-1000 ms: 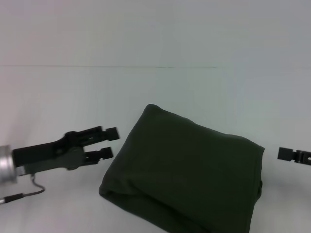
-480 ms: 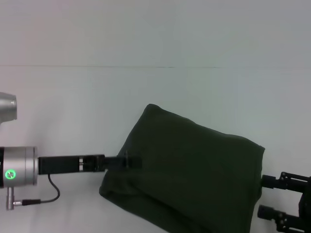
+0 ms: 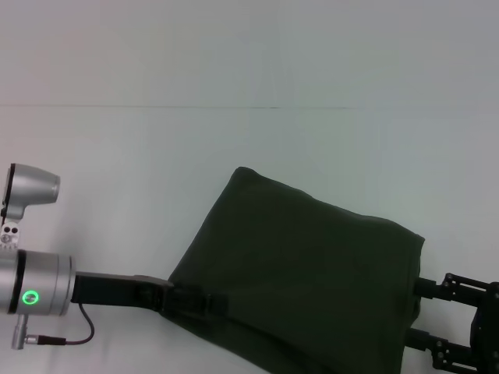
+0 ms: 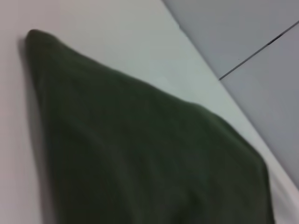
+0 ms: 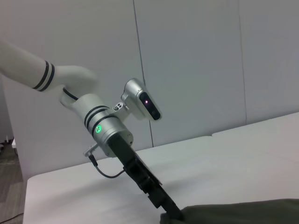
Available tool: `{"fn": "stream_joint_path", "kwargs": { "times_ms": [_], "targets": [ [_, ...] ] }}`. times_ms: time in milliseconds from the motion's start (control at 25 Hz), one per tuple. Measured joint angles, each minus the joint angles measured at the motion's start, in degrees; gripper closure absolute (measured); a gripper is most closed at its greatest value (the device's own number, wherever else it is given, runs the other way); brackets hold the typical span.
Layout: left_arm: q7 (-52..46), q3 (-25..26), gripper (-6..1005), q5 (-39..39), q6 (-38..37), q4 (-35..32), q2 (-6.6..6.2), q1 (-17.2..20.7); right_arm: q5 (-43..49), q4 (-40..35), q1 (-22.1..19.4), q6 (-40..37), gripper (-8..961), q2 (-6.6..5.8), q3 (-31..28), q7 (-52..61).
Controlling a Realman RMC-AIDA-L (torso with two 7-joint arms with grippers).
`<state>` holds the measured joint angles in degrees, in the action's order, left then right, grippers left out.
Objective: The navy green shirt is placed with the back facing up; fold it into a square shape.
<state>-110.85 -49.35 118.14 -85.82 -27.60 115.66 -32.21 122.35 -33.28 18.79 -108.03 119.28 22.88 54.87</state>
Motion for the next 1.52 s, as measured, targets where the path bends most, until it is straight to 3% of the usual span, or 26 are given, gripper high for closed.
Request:
{"fn": "stream_joint_path", "kwargs": {
  "times_ms": [280,560,880,1240,1520],
  "targets": [
    [-1.25,0.19,120,1.88,1.3,-1.18,0.0,-0.02,-0.14,0.35,-0.07,0.02,244,-0.22,-0.47,0.03],
    [-5.92,7.3,119,0.41,-4.34,-7.46,0.04,-1.28,-0.29,0.5,-0.16,0.05,243,-0.3,-0.58,0.4],
    [-20.55,4.9,116,5.24,9.98,-7.67,-0.34,-7.02,-0.2,0.6,-0.18,0.41,243,0.07,-0.56,0.89],
    [-22.46,0.33,117,6.6,21.9,-4.19,2.74,-12.3,-0.24,0.59,-0.28,0.46,244,0.17,-0.56,1.02],
    [-22.09,-2.94,118,6.65,28.69,-3.24,4.57,-12.52,-0.02,0.59,0.0,0.46,244,0.24,-0.56,1.48]
  ]
}}
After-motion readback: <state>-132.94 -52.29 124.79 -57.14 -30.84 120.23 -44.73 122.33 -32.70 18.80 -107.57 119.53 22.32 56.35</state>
